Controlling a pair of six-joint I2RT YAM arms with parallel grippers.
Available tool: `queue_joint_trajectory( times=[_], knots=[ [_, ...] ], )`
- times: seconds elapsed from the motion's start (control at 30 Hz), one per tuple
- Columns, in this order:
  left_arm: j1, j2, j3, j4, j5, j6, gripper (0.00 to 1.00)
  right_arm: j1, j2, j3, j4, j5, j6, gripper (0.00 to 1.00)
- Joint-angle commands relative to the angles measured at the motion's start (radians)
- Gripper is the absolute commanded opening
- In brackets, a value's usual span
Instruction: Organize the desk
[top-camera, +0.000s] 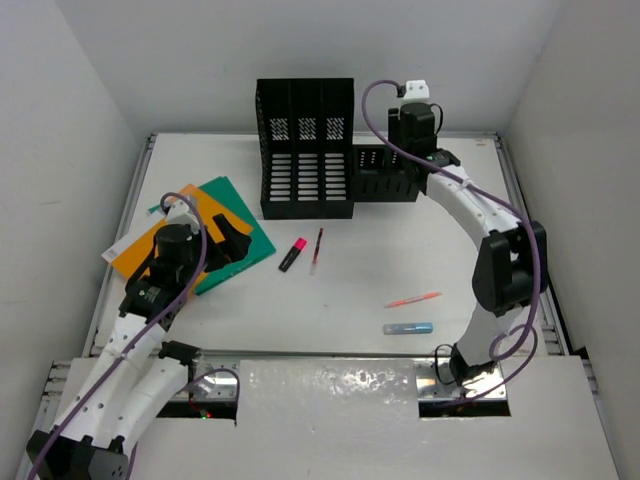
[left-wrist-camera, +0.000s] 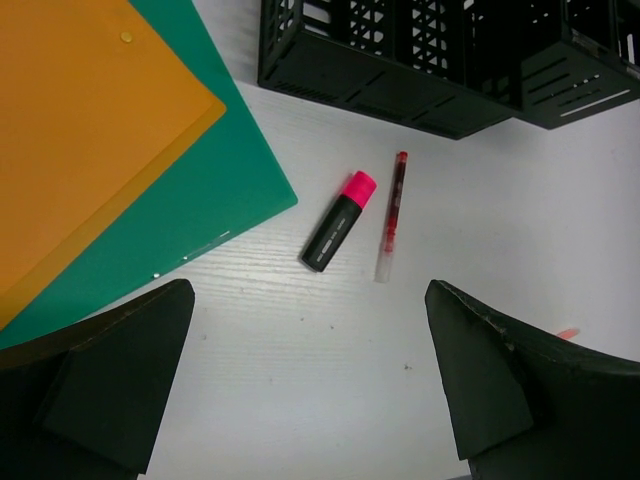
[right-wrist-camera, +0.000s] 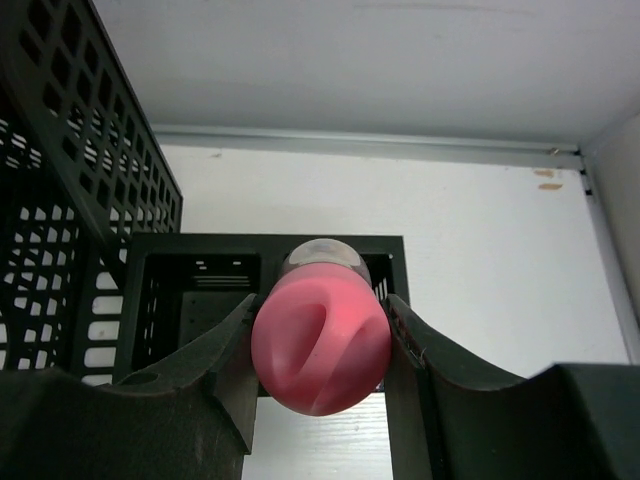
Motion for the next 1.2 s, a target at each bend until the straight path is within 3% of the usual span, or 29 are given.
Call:
queue_joint_trajectory(
  times=[0.0, 0.5, 0.93, 0.97, 1.0, 1.03, 1.1, 1.13, 1.17],
  knots=[
    [-0.005, 0.006, 0.048, 0.024, -0.03, 0.017, 0.98, -0.007, 0.031, 0.034, 0.07, -0.029, 0.05, 0.0],
    [-0.005, 0.041, 0.041, 0.037, -0.045, 0.015, 0.98, -0.024, 0.097, 0.039, 0.043, -0.005, 0.097, 0.0],
    [-0.005, 0.043, 0.027, 0.048, -0.039, -0.003, 0.98, -0.053, 0.14, 0.066, 0.029, 0.035, 0.116, 0.09],
    [-0.005, 0.041, 0.024, 0.047, -0.042, -0.006, 0.98, -0.053, 0.141, 0.066, 0.029, 0.038, 0.117, 0.13],
    [-0.005, 0.034, 0.024, 0.045, -0.044, -0.011, 0.98, -0.055, 0.141, 0.066, 0.029, 0.038, 0.116, 0.26],
    [-0.005, 0.032, 0.022, 0.045, -0.045, -0.011, 0.98, -0.055, 0.141, 0.066, 0.029, 0.04, 0.116, 0.26],
    [-0.005, 0.024, 0.018, 0.043, -0.048, -0.017, 0.98, -0.055, 0.134, 0.057, 0.038, 0.044, 0.116, 0.54],
    [-0.005, 0.021, 0.018, 0.042, -0.049, -0.017, 0.98, -0.056, 0.127, 0.057, 0.043, 0.044, 0.116, 0.54],
    [-0.005, 0.02, 0.016, 0.042, -0.049, -0.02, 0.98, -0.055, 0.121, 0.054, 0.047, 0.043, 0.113, 0.64]
  ],
)
